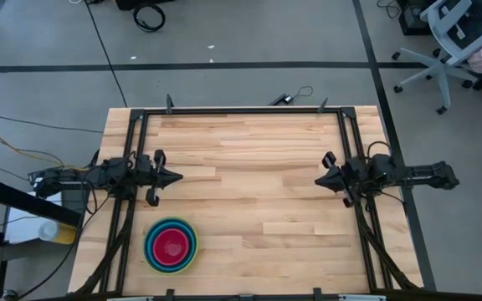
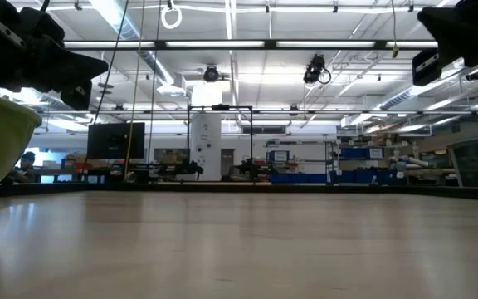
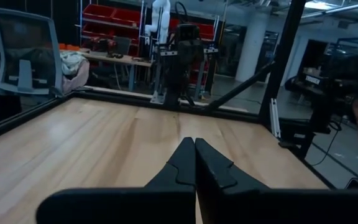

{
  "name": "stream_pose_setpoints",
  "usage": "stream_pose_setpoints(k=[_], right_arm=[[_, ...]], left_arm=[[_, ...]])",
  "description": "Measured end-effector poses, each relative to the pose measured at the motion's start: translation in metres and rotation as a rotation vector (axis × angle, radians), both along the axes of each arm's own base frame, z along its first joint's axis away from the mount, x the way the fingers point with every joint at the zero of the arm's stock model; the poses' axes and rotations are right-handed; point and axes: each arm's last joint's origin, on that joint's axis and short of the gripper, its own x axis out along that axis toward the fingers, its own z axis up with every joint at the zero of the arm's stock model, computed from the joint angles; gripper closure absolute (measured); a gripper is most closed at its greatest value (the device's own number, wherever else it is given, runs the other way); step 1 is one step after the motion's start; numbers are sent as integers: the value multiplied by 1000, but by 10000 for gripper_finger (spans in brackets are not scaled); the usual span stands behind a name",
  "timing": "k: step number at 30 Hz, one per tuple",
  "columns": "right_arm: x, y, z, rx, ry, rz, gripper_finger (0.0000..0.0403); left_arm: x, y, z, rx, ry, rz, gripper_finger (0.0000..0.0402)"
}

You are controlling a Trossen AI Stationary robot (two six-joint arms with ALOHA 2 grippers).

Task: Nest bowls inside each other
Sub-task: Return to Home Position

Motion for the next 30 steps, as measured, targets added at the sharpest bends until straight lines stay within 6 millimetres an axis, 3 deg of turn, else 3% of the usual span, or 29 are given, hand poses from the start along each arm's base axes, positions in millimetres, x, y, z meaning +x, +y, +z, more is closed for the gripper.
stream_pose_setpoints(k=[9, 18, 30], right_arm=[[-3, -1, -6, -4, 55, -17, 397], [-1, -2, -10, 7, 92, -68, 366], [-1, -2, -10, 6, 91, -65, 366]], left_arm=[[0, 0, 2, 40, -17, 3, 401], [0, 0, -4, 38, 40, 2, 401], [0, 0, -3, -12, 34, -1, 401]])
